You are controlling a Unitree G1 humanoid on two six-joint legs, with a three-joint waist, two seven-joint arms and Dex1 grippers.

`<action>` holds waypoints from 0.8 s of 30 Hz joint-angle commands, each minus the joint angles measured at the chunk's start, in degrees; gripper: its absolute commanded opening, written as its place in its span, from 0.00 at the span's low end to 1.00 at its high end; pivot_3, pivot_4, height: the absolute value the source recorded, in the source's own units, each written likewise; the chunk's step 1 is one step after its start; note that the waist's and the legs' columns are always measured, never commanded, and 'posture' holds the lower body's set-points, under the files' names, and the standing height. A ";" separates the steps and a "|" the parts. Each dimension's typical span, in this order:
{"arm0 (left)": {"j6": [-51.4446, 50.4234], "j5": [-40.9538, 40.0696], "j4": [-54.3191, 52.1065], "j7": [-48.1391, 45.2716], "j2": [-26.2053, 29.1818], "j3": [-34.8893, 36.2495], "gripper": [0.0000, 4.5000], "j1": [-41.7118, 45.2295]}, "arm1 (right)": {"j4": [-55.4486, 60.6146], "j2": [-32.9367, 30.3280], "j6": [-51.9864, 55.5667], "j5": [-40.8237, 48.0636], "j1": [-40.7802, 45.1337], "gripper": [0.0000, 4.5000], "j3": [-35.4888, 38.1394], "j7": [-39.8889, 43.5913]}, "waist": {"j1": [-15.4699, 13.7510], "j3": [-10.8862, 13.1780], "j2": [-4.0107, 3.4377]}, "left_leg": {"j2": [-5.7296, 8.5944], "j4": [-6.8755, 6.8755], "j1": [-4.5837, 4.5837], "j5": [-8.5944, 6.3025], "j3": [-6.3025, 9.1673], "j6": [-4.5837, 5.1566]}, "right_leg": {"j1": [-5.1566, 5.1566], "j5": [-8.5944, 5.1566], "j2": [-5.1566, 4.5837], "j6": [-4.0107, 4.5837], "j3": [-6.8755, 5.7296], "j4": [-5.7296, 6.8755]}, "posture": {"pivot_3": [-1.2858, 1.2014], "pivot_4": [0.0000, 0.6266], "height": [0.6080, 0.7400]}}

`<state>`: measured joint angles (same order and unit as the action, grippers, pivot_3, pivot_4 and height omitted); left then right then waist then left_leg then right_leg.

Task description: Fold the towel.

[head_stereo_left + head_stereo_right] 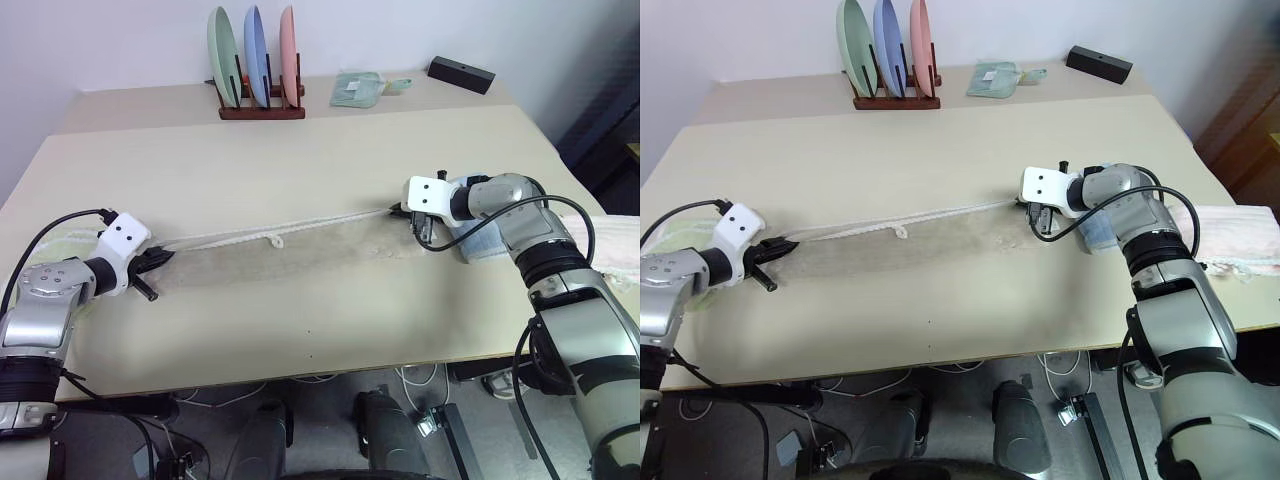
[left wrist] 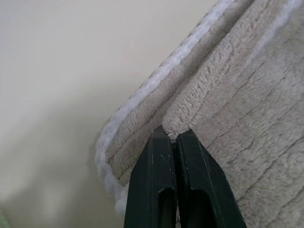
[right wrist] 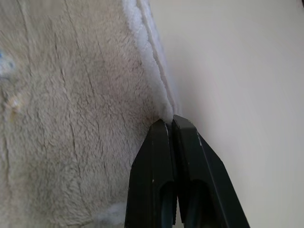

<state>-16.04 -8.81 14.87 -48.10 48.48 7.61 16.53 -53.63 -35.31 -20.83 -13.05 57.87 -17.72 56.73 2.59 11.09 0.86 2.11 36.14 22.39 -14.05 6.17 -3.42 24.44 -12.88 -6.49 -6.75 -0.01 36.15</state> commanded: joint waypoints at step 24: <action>-4.49 -6.88 -35.74 10.47 -9.27 0.60 0.75 -11.85 | 70.71 -4.06 67.08 44.33 -39.73 0.99 27.29 -9.36 | -0.63 -0.06 -0.02 | 0.01 0.06 0.01 0.00 0.07 -0.01 | -0.09 0.02 -0.03 -0.03 0.02 0.00 | 0.52 0.24 1.00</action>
<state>-21.66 -15.56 -15.78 -35.74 39.66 11.80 4.96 11.63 -40.17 39.02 25.87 18.19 6.29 50.46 1.95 11.03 0.85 2.13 36.21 22.35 -14.05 6.24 -3.42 24.26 -12.86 -6.53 -6.77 0.02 36.14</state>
